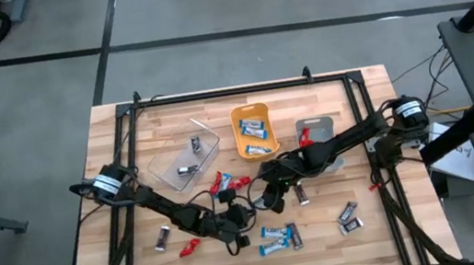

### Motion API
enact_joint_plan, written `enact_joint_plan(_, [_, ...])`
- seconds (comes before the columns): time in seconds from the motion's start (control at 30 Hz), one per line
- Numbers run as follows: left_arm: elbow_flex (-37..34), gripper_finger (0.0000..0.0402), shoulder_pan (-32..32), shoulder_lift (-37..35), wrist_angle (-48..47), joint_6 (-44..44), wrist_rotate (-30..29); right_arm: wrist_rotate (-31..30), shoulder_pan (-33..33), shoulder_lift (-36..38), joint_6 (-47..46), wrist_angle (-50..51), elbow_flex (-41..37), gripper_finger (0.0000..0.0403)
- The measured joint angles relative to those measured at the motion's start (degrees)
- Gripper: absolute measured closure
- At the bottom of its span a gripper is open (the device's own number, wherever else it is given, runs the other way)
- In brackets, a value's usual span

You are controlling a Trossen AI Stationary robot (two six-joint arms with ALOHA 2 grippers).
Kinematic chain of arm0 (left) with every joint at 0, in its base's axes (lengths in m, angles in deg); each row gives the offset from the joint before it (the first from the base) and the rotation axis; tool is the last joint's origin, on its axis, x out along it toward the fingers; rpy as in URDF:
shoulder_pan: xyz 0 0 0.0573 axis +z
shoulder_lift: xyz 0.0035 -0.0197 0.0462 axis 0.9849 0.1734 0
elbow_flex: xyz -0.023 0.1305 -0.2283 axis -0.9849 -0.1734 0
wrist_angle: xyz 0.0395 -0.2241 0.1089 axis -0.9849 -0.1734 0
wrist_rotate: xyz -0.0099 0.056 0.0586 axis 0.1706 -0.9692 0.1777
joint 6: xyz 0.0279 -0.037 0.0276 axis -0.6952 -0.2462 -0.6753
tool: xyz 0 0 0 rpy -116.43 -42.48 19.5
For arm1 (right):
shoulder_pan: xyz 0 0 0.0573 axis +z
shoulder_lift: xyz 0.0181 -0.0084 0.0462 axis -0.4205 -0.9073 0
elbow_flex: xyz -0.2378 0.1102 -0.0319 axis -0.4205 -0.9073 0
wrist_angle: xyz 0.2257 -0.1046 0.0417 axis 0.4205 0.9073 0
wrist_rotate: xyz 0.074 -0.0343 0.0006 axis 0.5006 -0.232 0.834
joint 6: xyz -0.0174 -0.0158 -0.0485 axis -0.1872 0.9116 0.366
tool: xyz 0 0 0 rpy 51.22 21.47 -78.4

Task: Organize candy in baskets
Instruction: Put the white chocolate into the yellow bin

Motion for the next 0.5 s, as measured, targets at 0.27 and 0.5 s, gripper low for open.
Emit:
enact_joint_plan(0.27, [0.12,0.0401,-0.27,-7.97,-8.71,-5.89,-2.54,-4.73,-1.77,8.3,4.72,1.12,0.0,0.0386])
enact_joint_plan(0.5, [0.28,0.0401,-0.27,-15.53,-16.74,-10.28,-2.7,-19.6,-7.33,16.07,14.48,1.39,0.0,0.0386])
